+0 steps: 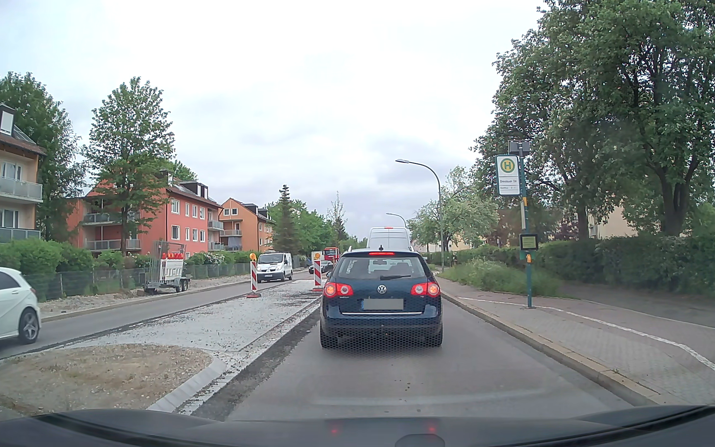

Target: Follow the waypoints while adhering to traffic rules and regulations

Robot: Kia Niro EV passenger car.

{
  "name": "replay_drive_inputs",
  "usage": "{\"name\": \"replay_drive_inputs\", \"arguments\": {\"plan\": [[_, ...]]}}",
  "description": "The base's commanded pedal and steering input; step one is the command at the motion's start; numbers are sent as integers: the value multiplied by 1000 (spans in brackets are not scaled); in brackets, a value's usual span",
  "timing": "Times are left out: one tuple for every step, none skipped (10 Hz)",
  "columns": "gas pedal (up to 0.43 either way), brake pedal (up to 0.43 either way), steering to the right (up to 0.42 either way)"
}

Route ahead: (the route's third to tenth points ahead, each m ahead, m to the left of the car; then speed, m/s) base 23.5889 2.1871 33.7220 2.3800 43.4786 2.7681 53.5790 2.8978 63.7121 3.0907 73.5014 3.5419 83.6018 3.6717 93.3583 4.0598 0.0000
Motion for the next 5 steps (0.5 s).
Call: {"name": "replay_drive_inputs", "arguments": {"plan": [[0, 256, -15], [0, 262, -15], [0, 262, -15], [0, 256, -15], [0, 262, -15]]}}
